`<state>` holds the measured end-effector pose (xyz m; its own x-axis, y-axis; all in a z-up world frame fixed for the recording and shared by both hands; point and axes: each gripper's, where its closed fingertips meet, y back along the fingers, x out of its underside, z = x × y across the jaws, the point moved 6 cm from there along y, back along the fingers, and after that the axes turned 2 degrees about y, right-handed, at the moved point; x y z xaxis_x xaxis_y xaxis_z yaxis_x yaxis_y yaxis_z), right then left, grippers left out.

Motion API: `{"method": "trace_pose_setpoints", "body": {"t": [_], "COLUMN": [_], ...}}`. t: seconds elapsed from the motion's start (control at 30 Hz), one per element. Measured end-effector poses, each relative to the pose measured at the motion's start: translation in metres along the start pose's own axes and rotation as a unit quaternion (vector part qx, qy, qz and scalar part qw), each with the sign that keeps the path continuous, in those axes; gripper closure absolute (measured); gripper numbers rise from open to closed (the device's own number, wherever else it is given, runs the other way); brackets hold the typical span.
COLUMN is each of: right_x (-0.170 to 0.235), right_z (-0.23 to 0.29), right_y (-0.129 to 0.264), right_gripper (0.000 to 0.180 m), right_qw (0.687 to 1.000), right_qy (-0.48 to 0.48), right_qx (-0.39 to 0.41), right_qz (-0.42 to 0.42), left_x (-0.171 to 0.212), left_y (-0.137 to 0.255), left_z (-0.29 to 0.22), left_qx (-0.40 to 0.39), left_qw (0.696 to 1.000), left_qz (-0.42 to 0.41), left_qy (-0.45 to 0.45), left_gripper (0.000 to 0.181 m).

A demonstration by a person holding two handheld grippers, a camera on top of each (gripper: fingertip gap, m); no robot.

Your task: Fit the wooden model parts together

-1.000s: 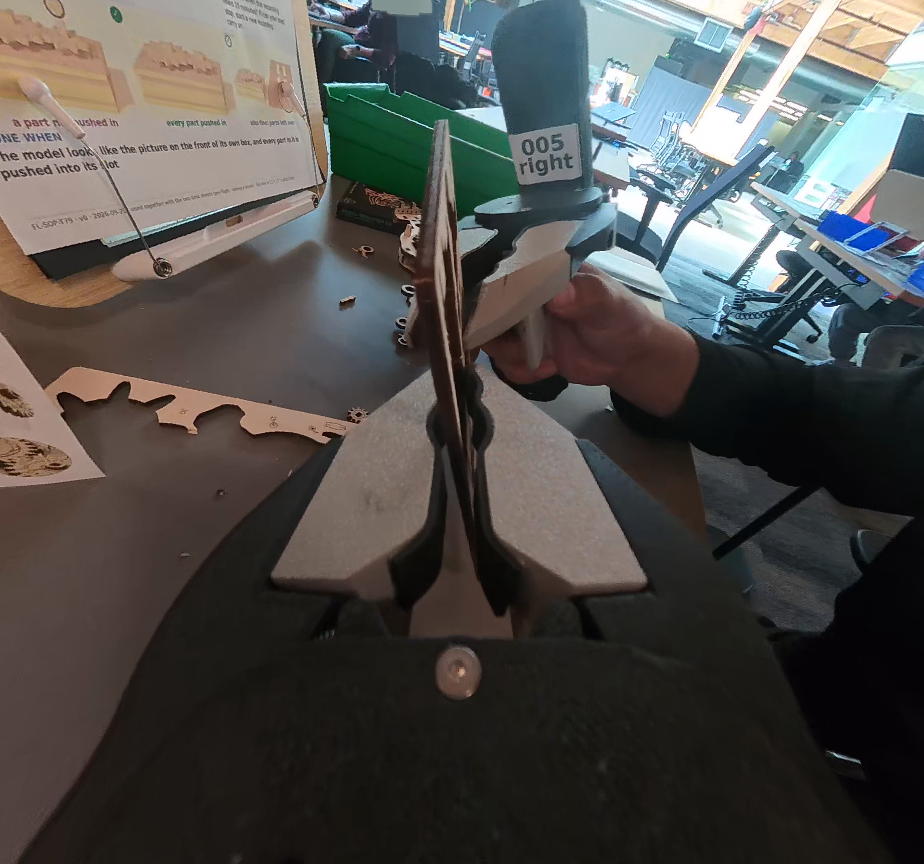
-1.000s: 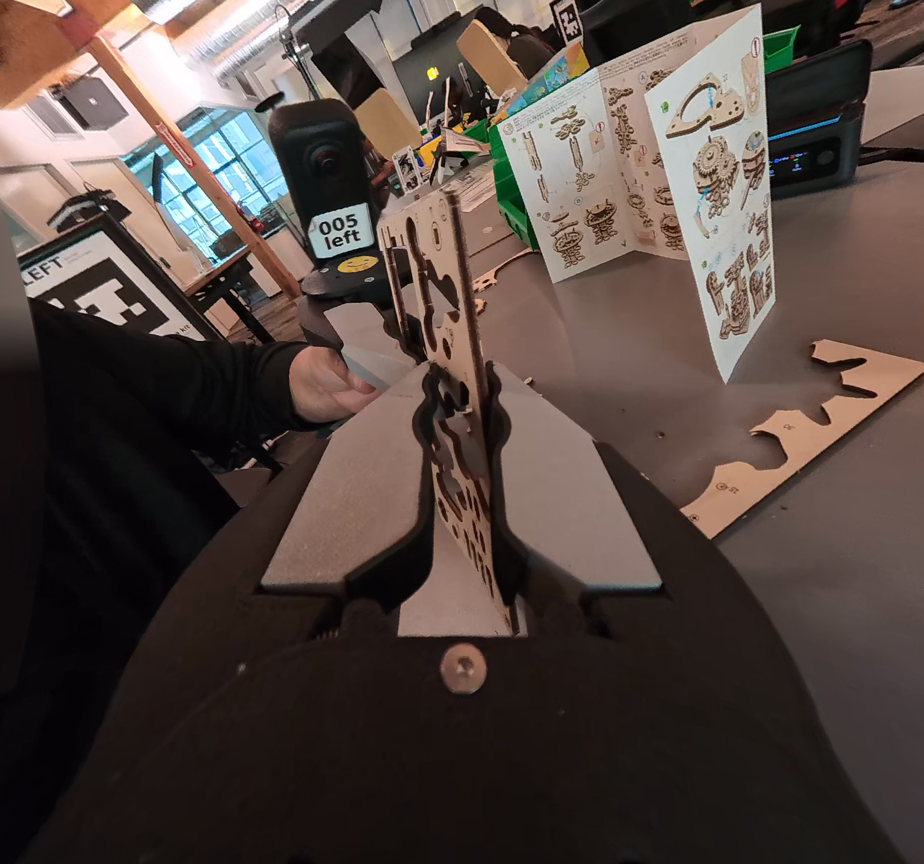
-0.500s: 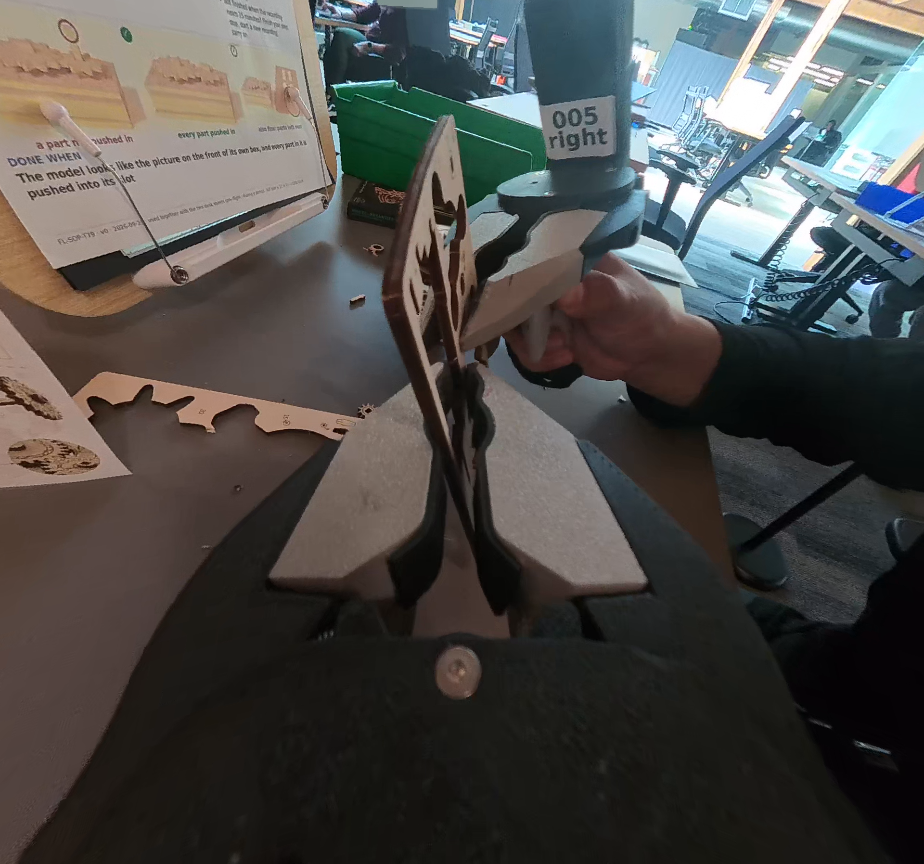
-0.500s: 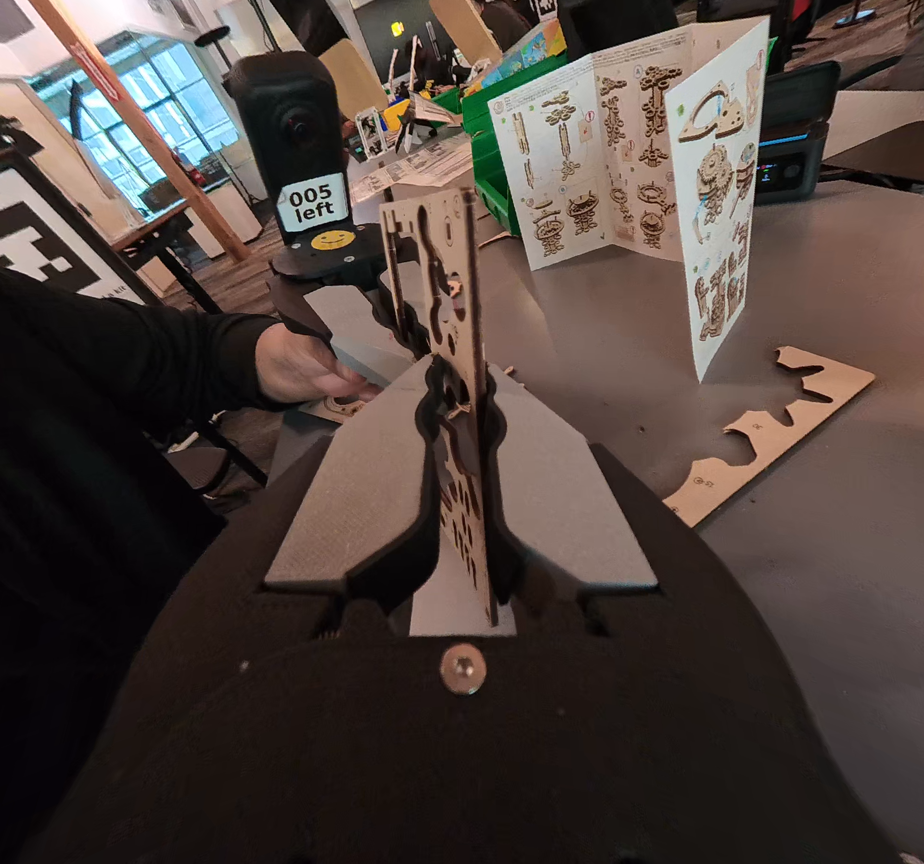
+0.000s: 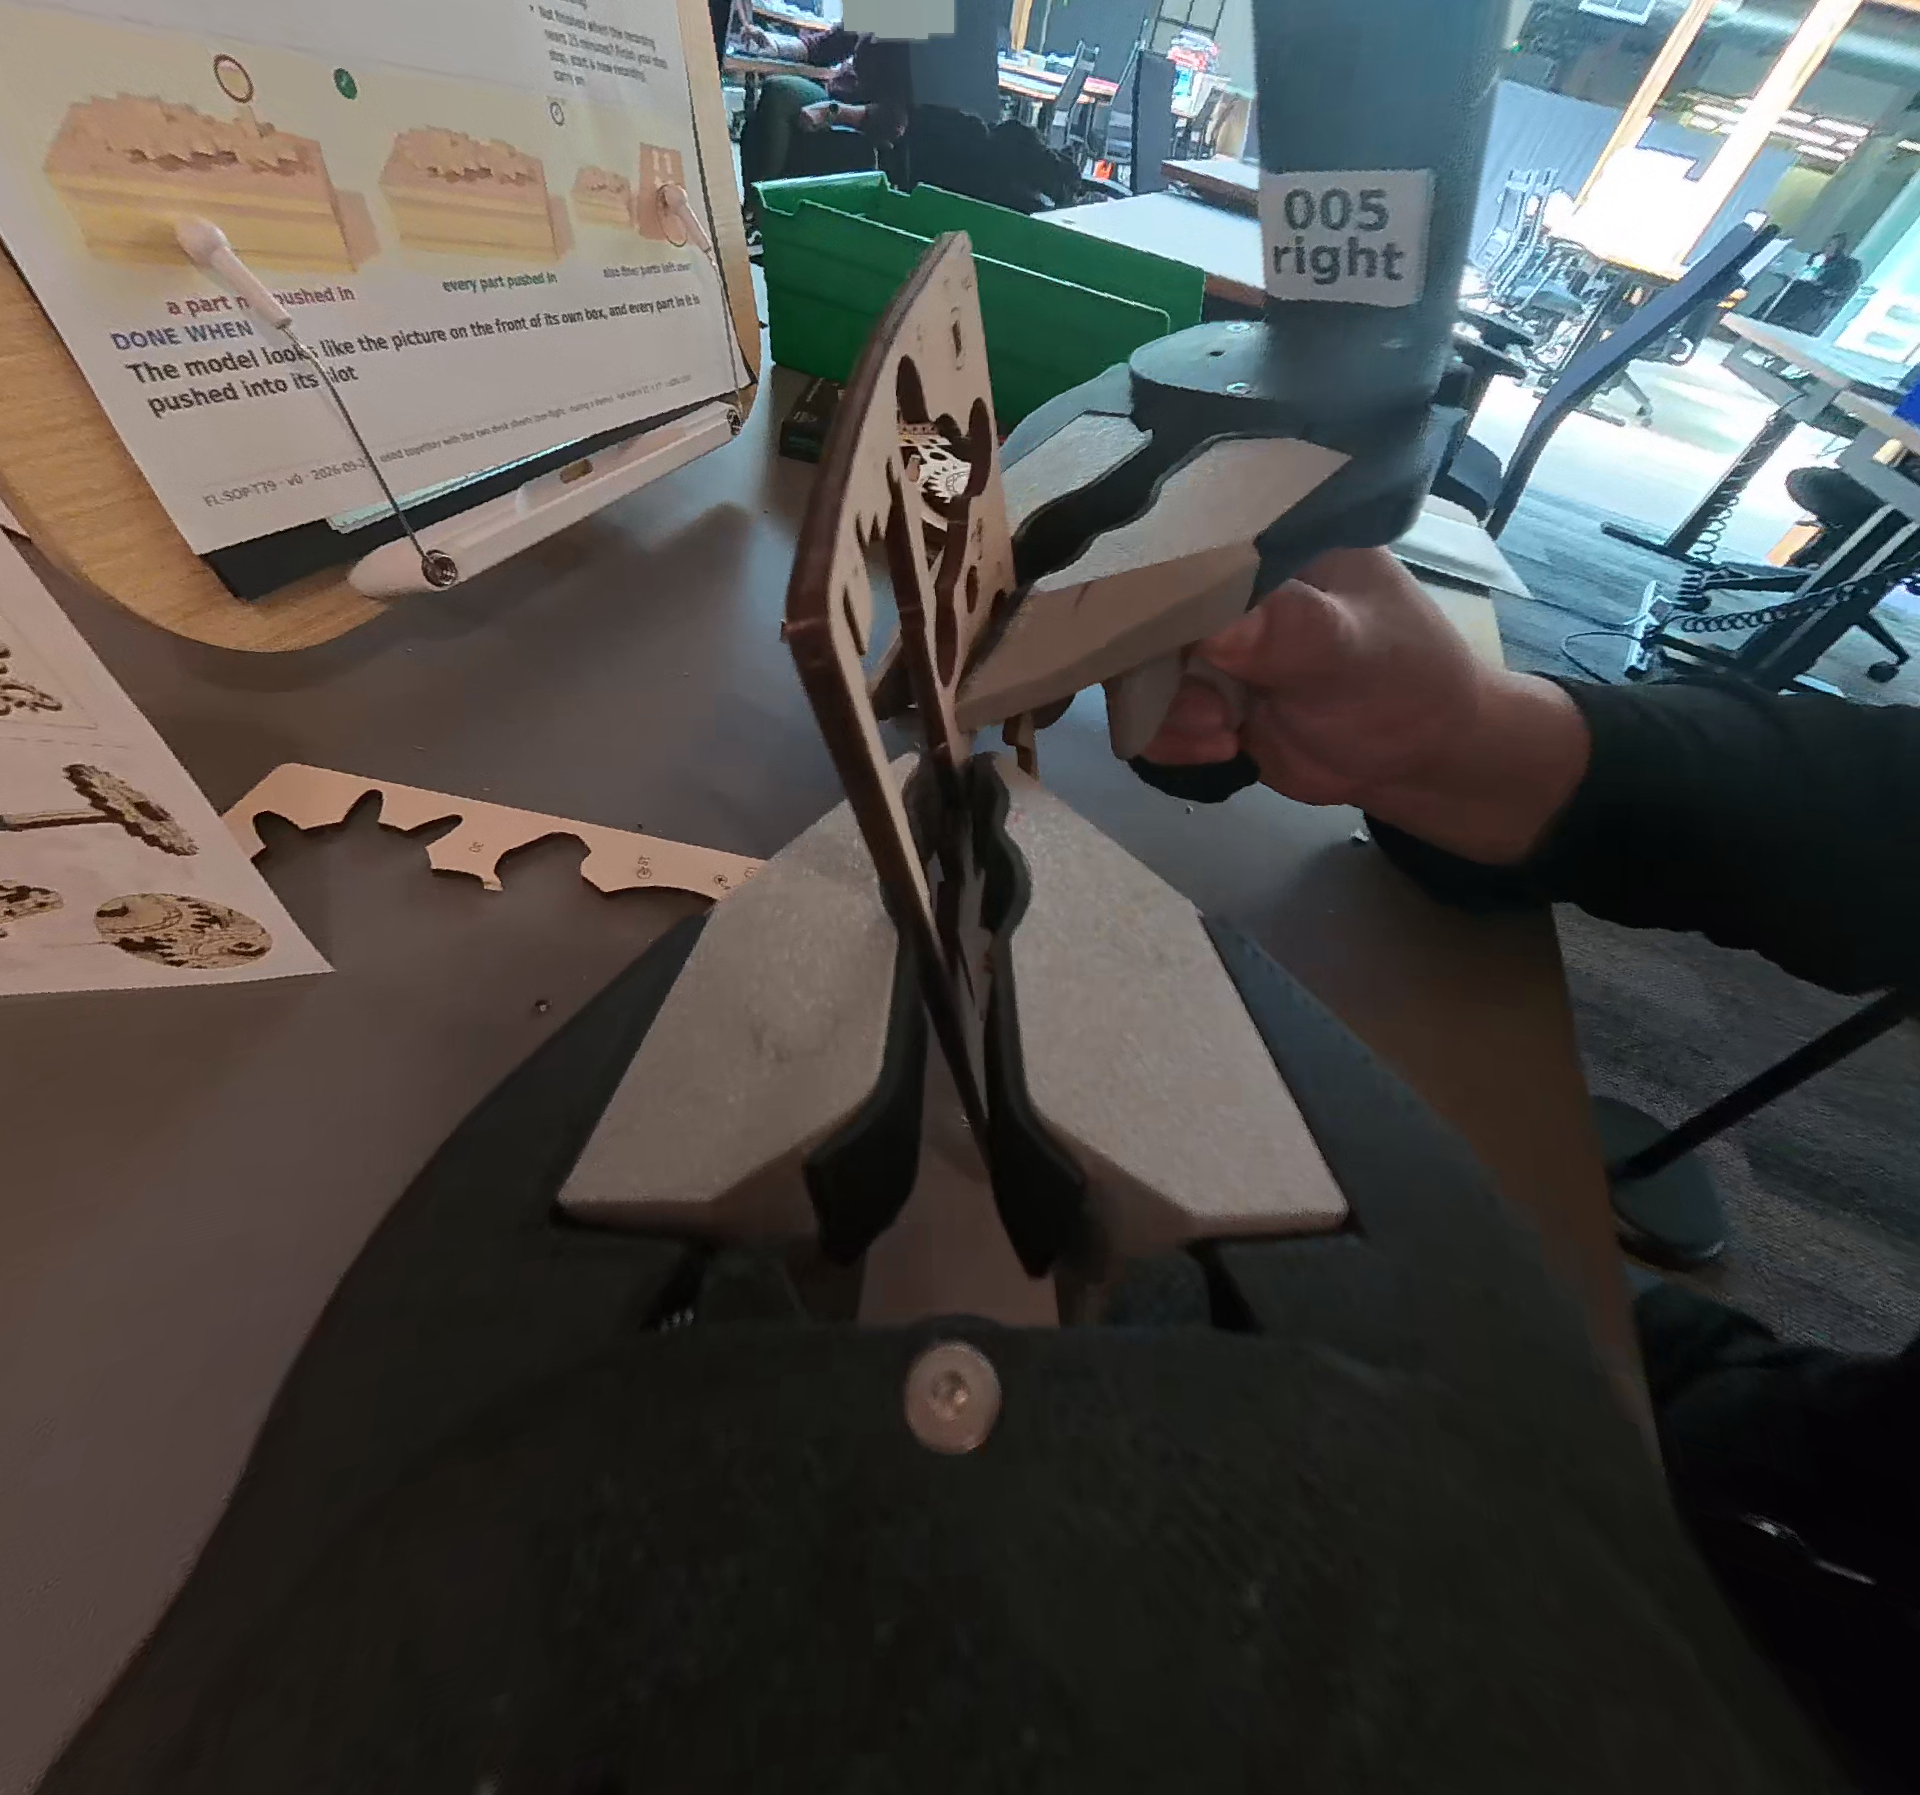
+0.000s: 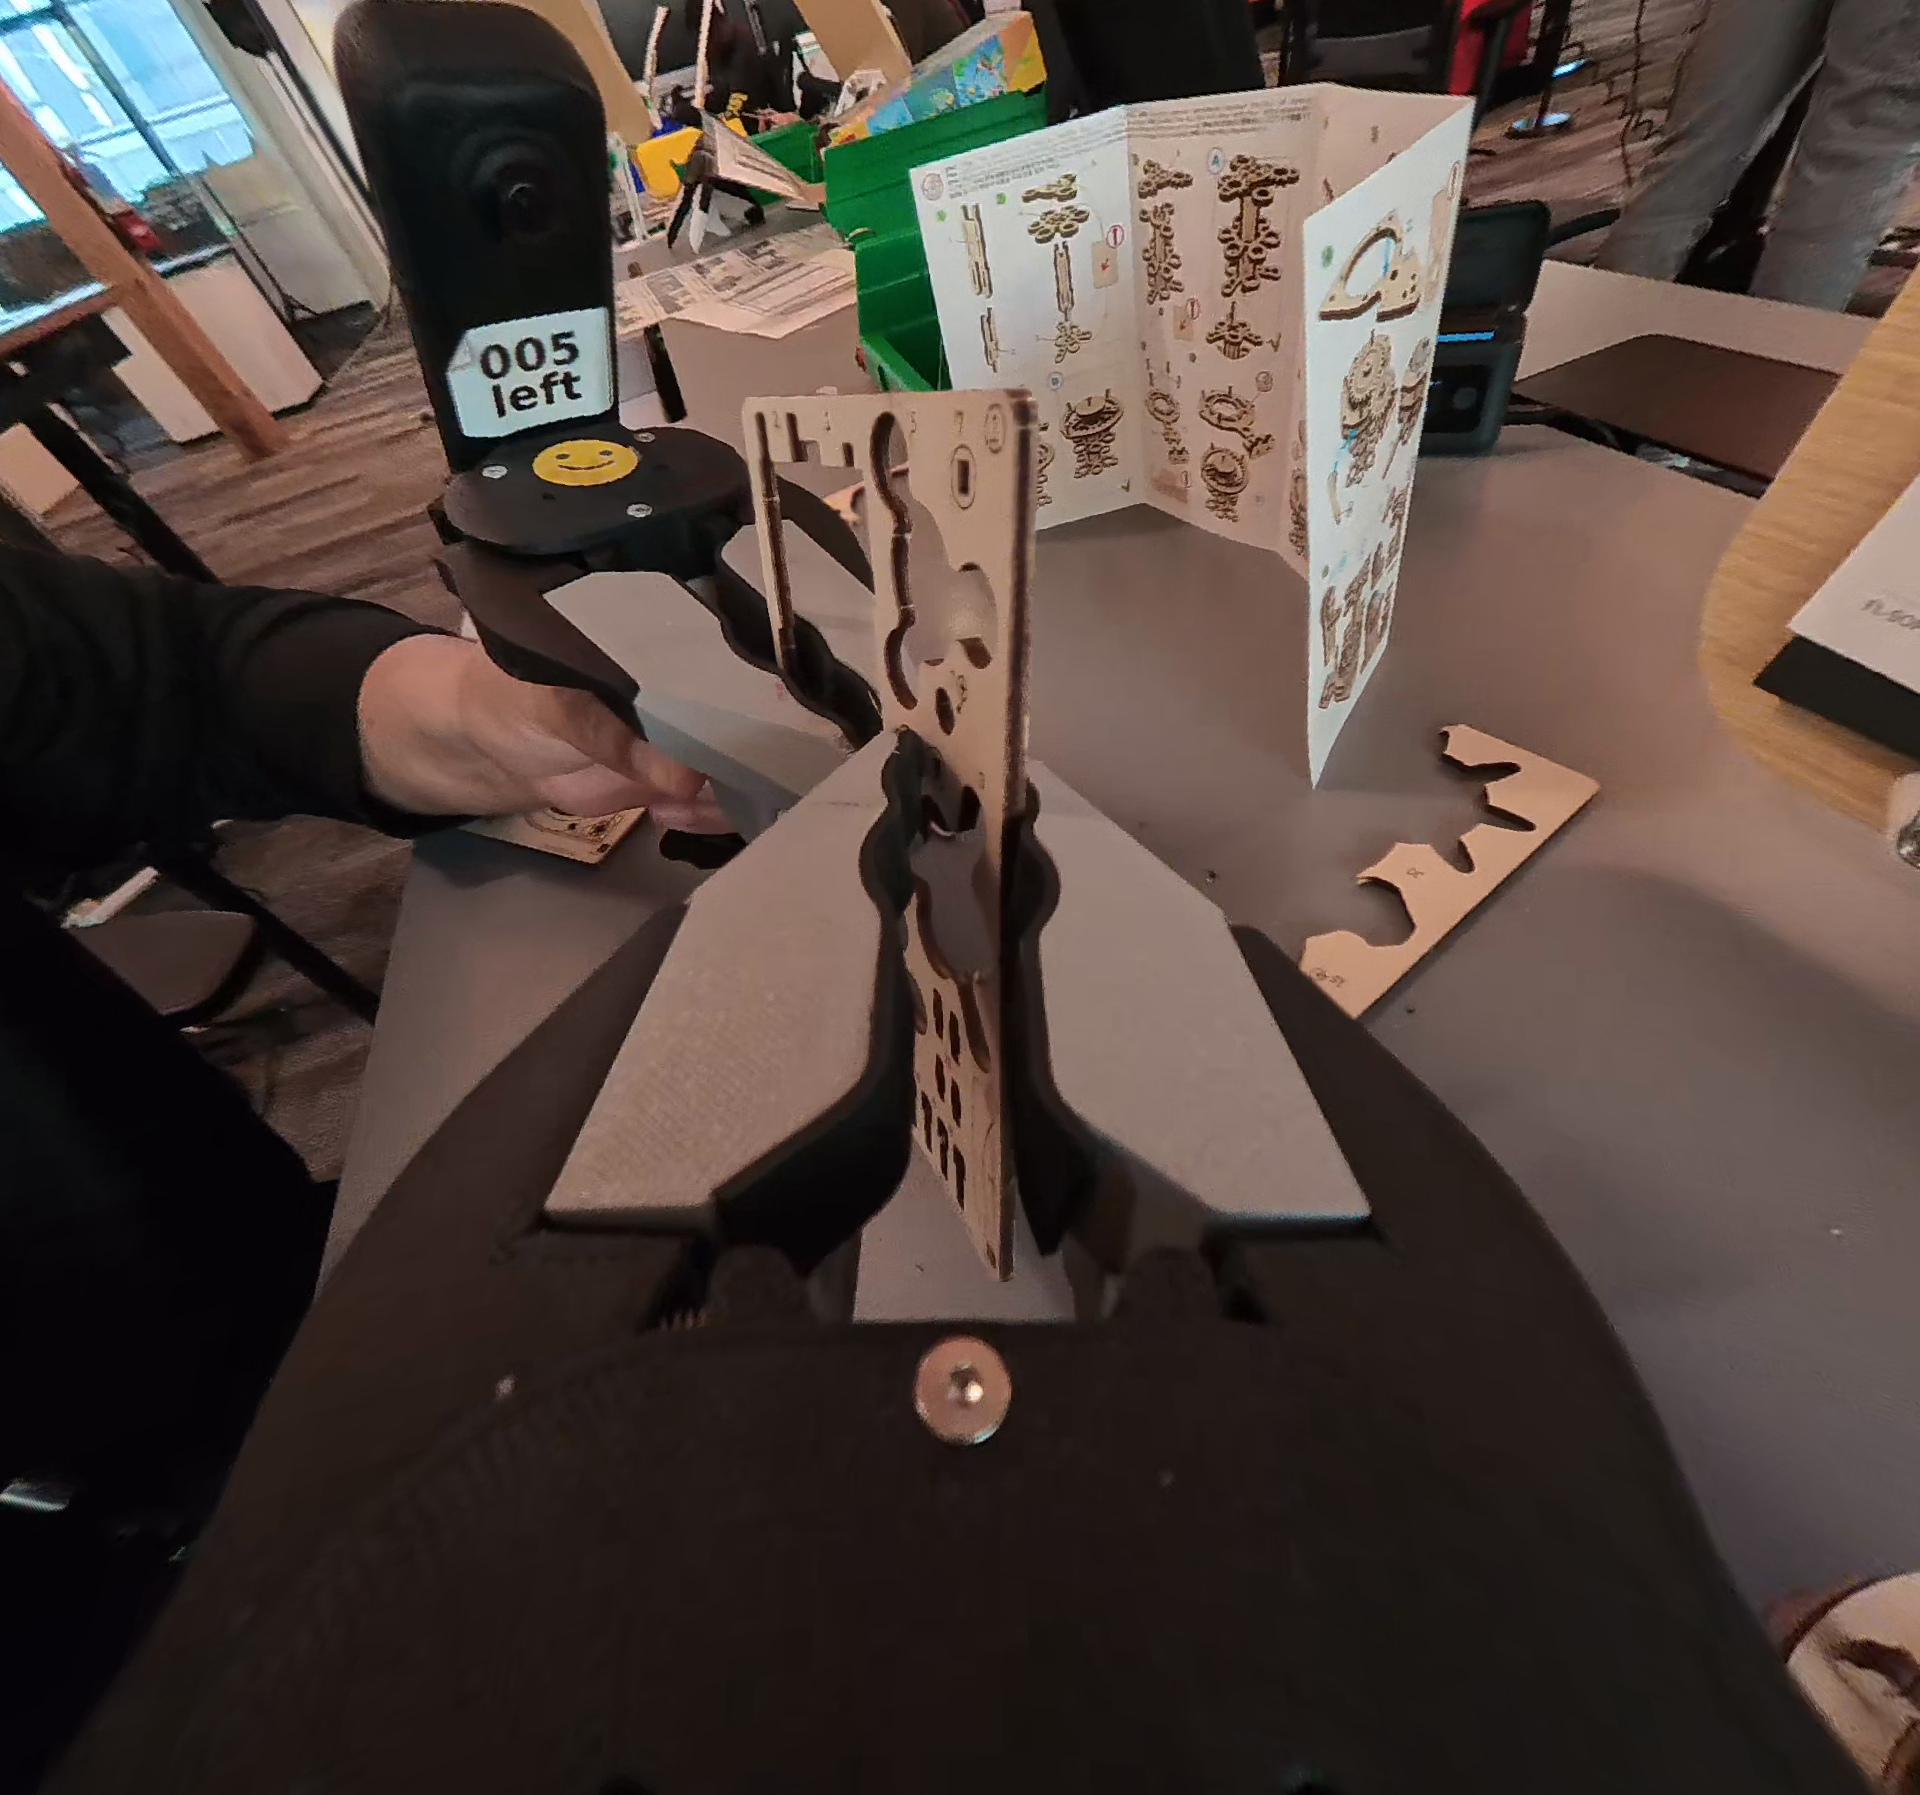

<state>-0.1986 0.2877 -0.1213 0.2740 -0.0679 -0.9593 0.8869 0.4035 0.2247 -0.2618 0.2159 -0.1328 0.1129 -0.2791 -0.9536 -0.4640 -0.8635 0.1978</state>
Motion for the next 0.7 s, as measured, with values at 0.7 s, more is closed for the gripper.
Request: {"method": "trace_pose_setpoints", "body": {"t": [0.7], "right_x": [0.000], "right_z": [-0.012], "right_y": [0.006], "right_gripper": [0.169], "right_qw": [0.991], "right_qy": [-0.089], "right_qx": [-0.091], "right_qz": [-0.048], "left_x": [0.000], "left_y": [-0.007], "left_z": [0.004], "left_qx": [0.078], "left_qw": [0.988], "left_qz": [-0.035], "left_qy": [0.131], "left_gripper": [0.179]}}
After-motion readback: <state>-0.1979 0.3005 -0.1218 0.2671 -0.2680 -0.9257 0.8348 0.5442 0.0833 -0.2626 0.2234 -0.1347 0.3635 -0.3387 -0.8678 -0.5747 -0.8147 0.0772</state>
